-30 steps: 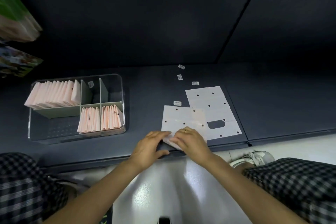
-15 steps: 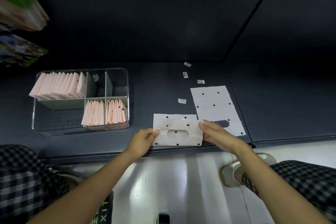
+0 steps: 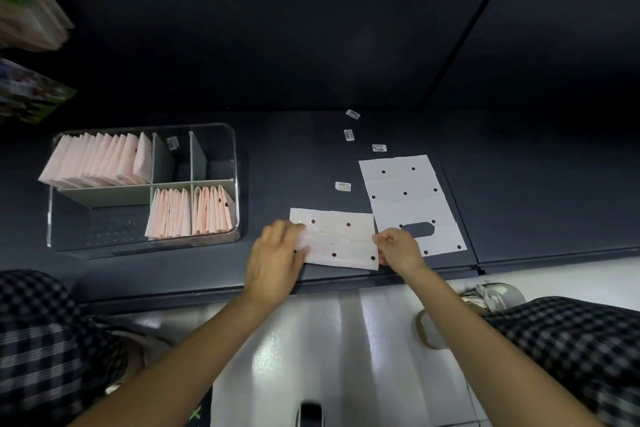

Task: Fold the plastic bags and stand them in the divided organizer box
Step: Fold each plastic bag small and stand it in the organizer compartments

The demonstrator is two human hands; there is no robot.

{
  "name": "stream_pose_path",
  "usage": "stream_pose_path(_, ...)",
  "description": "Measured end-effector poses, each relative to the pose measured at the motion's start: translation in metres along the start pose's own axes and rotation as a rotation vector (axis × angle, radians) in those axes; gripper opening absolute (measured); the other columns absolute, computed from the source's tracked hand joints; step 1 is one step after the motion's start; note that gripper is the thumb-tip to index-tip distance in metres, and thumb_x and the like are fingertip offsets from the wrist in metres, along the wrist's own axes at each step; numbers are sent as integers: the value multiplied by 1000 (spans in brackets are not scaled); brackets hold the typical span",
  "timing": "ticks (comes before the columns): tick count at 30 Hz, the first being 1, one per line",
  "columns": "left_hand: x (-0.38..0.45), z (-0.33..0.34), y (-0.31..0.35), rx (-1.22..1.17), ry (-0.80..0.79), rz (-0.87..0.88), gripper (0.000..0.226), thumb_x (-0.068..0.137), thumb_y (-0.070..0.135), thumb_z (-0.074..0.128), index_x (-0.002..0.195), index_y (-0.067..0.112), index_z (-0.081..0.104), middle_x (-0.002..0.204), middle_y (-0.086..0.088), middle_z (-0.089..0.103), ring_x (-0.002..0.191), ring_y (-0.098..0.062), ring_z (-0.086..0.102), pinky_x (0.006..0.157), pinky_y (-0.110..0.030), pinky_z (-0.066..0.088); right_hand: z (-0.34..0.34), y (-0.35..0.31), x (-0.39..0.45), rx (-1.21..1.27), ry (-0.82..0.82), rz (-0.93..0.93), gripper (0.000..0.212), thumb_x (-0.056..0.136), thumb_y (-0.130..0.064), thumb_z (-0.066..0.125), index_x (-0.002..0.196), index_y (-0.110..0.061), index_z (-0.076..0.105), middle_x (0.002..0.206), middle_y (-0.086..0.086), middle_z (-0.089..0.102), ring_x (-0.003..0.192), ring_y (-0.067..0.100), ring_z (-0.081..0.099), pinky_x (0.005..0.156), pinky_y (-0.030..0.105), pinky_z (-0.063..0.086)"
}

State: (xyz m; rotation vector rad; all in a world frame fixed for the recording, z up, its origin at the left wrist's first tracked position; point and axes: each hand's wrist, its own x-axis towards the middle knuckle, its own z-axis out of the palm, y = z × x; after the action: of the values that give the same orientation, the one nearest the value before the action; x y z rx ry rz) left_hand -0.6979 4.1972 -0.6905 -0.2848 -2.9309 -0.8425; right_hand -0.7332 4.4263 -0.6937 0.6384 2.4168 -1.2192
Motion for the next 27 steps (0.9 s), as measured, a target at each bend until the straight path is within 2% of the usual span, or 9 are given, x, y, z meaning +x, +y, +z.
stream_pose_path(1, -4, 2, 1, 68, -95, 101, 43, 88, 25, 64, 127, 10, 55, 132, -13, 52, 118, -36, 50, 99, -44, 42, 0, -1, 0, -33, 4, -8, 36, 93, -19, 52, 58, -13, 44, 70, 10, 57, 69, 25, 55, 82, 45, 54)
stream_pose_path(3, -12, 10, 1, 220, -306, 222, 63, 96, 44, 45, 148, 16, 25, 157, -3, 15, 145, -26, 13, 119, -38, 9, 0, -3, 1, -69, 2, -8, 37, 94, -20, 51, 59, -11, 43, 72, 14, 58, 75, 30, 58, 85, 49, 52)
stream_pose_path(6, -24, 21, -7, 389, -443, 279, 78, 94, 61, 23, 144, 20, -21, 152, -2, -25, 140, -22, -26, 114, -37, -19, 1, -3, 2, -68, 0, -4, 31, 94, -20, 51, 66, -6, 48, 73, 15, 58, 75, 30, 59, 84, 50, 52)
stream_pose_path(12, -26, 18, -20, 482, -520, 293, 81, 90, 68, 22, 136, 32, -34, 148, -13, -34, 135, -30, -35, 112, -42, -21, 2, -2, 5, -72, 1, 2, 33, 94, -19, 50, 64, -6, 44, 72, 15, 55, 72, 27, 54, 85, 50, 52)
stream_pose_path(15, -27, 19, -21, 509, -529, 295, 84, 88, 70, 24, 134, 35, -37, 147, -15, -35, 131, -30, -39, 109, -44, -24, 2, -6, -3, -152, 36, 4, 25, 95, -22, 47, 79, -5, 55, 82, 14, 62, 83, 31, 62, 79, 40, 52)
stream_pose_path(17, -27, 20, -21, 521, -525, 302, 87, 87, 72, 27, 135, 37, -36, 146, -17, -35, 129, -32, -40, 106, -46, -25, 7, -4, -19, -337, 245, -169, 19, 96, -23, 47, 96, -9, 59, 92, 8, 64, 89, 30, 60, 69, 32, 46)
stream_pose_path(19, -27, 20, -20, 525, -529, 311, 88, 86, 73, 29, 135, 39, -37, 144, -17, -37, 128, -33, -42, 105, -46, -26, 19, -1, -38, -502, 388, -554, 17, 93, -18, 53, 104, -8, 62, 97, 10, 65, 91, 31, 59, 74, 34, 48)
stream_pose_path(22, -26, 20, -19, 528, -539, 311, 86, 86, 73, 29, 135, 41, -34, 143, -18, -38, 127, -33, -42, 107, -46, -24, 41, 8, -54, -792, 266, -981, 38, 85, -28, 66, 119, -10, 64, 120, 7, 65, 111, 27, 61, 94, 40, 50)
stream_pose_path(27, -25, 18, -17, 530, -565, 304, 84, 86, 73, 26, 135, 42, -35, 143, -16, -40, 130, -31, -40, 112, -46, -17, 33, 37, -53, -1068, 148, -1053, 56, 92, -46, 42, 133, -9, 51, 145, 2, 44, 134, 19, 41, 112, 41, 32)
